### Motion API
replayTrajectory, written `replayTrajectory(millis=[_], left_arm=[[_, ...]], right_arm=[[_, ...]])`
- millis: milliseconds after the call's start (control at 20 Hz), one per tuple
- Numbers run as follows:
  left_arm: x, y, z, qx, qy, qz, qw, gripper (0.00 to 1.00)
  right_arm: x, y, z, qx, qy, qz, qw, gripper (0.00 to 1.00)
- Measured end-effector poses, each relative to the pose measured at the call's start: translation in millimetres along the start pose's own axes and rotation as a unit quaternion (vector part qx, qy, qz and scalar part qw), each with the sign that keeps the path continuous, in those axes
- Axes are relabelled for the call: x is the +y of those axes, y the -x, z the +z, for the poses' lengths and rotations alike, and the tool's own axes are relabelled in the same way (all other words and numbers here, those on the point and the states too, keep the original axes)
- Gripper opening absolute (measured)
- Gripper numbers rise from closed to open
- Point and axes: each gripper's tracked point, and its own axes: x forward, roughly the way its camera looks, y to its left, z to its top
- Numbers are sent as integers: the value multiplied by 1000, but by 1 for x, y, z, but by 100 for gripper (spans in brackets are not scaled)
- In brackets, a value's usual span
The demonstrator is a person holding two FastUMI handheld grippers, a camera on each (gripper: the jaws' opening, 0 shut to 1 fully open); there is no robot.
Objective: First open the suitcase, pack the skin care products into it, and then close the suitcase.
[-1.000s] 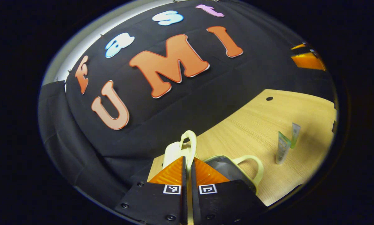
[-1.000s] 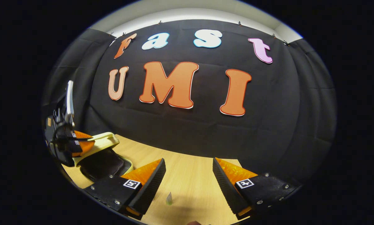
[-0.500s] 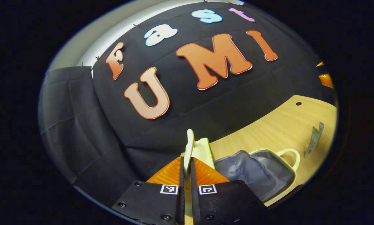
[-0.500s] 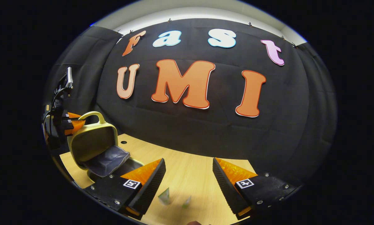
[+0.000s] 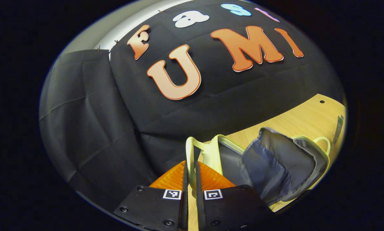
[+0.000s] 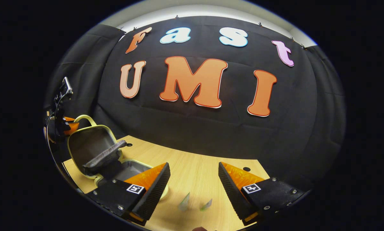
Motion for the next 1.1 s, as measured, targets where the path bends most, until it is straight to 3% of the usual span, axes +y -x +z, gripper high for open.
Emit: replayTrajectory(millis=[250,450,750,850,900,1050,1100], left_arm=[[9,-15,-31,45,32,-5,998,11],[2,-14,-76,115,68,-17,991,12],[-6,-28,-126,160,73,-27,984,12],[-4,-33,-136,169,87,-4,982,12],[-2,-32,-138,171,87,4,981,22],[-2,-21,-122,154,101,6,983,27],[-10,-14,-109,141,106,4,984,38]], right_arm=[[18,5,-5,18,3,-13,1000,95],[24,13,-12,36,3,-24,999,95],[22,15,-17,51,1,-42,998,95],[20,18,-19,53,-4,-47,997,95],[19,20,-20,53,-7,-50,997,95],[16,22,-24,53,-11,-51,997,95],[13,23,-26,53,-10,-52,997,95]])
